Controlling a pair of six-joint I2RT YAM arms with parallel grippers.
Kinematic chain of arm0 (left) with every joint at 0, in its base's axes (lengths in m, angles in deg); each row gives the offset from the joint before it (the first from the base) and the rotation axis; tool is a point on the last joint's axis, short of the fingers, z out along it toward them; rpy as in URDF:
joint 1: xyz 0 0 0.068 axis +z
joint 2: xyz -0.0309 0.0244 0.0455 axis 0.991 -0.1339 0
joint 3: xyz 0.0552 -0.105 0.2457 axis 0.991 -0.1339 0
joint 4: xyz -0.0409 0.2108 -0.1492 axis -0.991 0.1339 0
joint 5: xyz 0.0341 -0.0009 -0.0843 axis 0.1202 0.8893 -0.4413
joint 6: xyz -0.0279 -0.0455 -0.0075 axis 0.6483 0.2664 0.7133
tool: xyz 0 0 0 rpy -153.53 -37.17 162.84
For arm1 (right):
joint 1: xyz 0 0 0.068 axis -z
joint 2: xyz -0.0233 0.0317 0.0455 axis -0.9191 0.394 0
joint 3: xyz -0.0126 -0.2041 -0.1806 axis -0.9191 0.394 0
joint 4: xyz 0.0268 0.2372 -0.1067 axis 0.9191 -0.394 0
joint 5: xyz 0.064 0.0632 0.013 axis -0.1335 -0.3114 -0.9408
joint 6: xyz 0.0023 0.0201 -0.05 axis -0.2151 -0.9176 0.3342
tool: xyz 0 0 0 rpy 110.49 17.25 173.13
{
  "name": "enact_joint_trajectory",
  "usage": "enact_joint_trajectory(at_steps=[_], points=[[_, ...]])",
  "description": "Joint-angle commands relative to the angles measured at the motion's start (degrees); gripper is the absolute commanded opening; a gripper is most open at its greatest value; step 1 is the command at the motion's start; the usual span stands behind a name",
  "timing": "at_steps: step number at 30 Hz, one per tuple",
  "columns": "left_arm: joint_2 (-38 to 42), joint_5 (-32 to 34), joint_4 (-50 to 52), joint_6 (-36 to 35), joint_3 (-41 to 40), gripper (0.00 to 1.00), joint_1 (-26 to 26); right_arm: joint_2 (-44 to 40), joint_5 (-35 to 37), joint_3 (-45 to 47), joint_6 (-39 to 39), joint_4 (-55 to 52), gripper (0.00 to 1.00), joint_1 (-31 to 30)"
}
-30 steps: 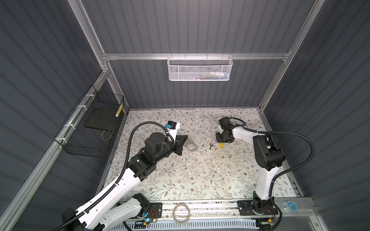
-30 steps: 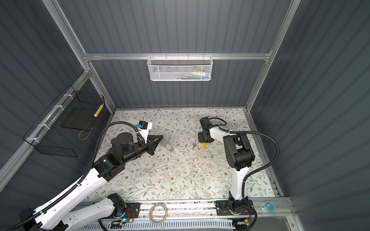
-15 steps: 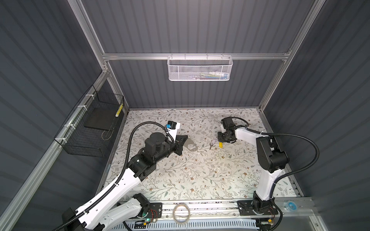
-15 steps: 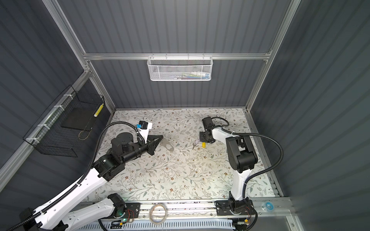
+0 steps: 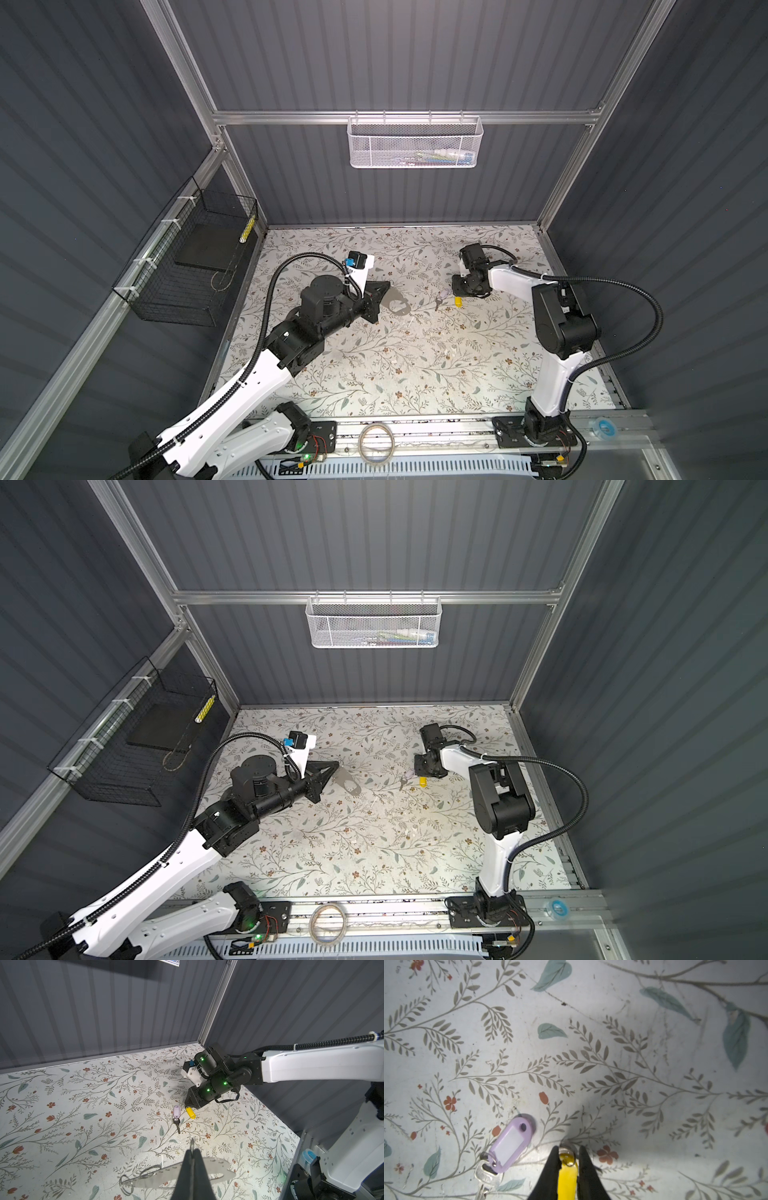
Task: Attach keys to a key ring
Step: Pick up the key from the center of the table.
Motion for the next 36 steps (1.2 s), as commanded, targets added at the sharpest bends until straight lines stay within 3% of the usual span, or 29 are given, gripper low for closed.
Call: enact_joint_trajectory(at_steps=[1,22,36], points=[[0.49,-0.84,-1.27,-0.84,1.62,0.00,-0.29,0.01,-0.43,0.24,-0.55,-1.29,0.20,0.40],[1.50,-0.42,-0.85,-0.85,1.01,0.00,-0.30,1.41,-1.82,-1.31,-0.30,-3.75,0.15,0.59],[1.51,-0.34,-0.80,-0.87,0.77,0.00,-0.29,1.37,-2.21,-1.55,-0.04,-3.23,0.05,0.67]])
